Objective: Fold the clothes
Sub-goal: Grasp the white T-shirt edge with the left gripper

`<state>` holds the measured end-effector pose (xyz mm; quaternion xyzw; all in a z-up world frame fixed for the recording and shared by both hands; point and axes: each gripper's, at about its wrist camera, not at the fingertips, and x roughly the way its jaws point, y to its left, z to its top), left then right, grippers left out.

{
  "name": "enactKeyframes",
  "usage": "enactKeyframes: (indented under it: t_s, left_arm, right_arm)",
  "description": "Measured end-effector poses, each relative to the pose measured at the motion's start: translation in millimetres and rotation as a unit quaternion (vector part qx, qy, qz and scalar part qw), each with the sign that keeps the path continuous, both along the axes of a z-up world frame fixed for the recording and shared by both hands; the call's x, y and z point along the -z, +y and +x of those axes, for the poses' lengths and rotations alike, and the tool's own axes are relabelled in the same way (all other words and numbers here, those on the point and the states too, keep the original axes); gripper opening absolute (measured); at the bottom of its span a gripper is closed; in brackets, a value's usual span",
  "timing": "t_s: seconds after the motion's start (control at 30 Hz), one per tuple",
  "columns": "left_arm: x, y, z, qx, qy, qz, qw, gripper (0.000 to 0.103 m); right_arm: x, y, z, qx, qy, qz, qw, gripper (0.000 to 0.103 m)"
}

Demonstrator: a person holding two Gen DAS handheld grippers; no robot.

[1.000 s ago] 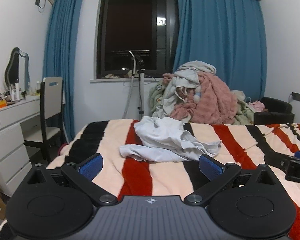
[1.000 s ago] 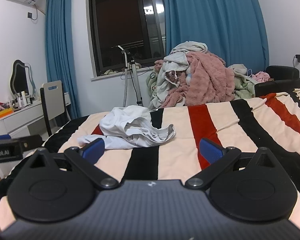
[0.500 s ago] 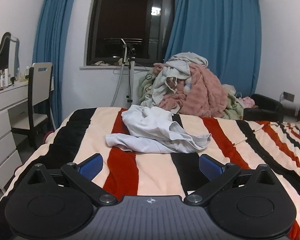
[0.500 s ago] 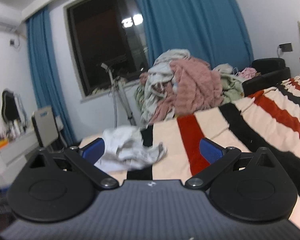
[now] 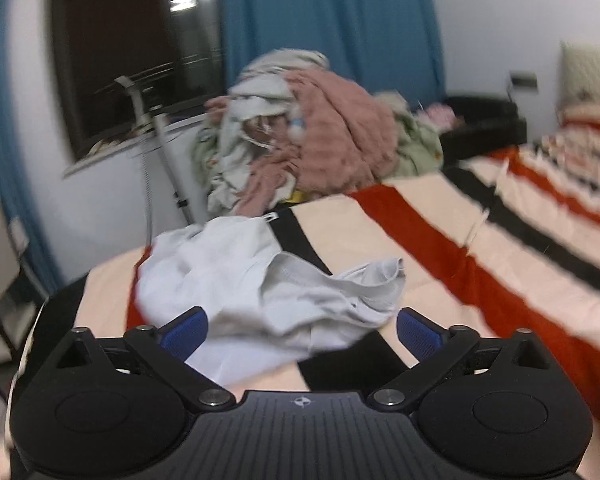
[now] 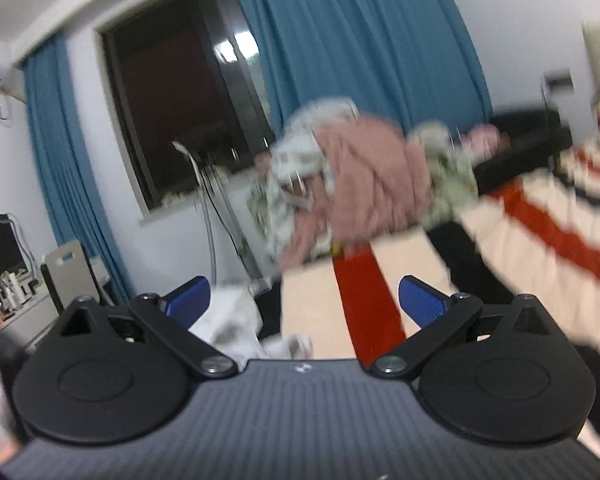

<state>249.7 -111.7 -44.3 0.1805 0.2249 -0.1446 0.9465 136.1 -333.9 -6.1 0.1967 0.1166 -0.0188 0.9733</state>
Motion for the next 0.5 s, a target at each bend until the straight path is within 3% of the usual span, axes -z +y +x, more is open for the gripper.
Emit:
enactKeyframes:
  t_s: [0.1, 0.23, 0.3, 0.37, 0.43, 0.5]
  left_arm:
    - [22, -23, 49, -0.004, -0.011, 0.048, 0.9988, 0.095]
    - [48, -29, 110, -0.042, -0.008, 0.099, 0.9942, 0.079]
    - [54, -24, 135, -0.053, 0.004, 0.105, 0.9930, 0.066]
    - [56, -16, 153, -0.069, 0.016, 0.108, 0.9916, 0.032]
    - [52, -4, 160, -0.075, 0.027, 0.093, 0.9925, 0.008]
    - [37, 9, 155, -0.071, 0.031, 0.045, 0.9960, 0.003]
  right_arm:
    - [33, -8, 17, 0.017, 0.033, 0.018, 0.999, 0.102]
    - [65, -4, 43, 0.009, 0.069, 0.020, 0.997, 0.102]
    - [81, -3, 56, 0.005, 0.087, 0.022, 0.996, 0.102]
    - [88, -2, 60, -0.006, 0.092, 0.032, 0.995, 0.102]
    - [93, 1, 61, -0.012, 0.092, 0.035, 0.995, 0.102]
    - [97, 3, 61, -0.017, 0.089, 0.037, 0.995, 0.102]
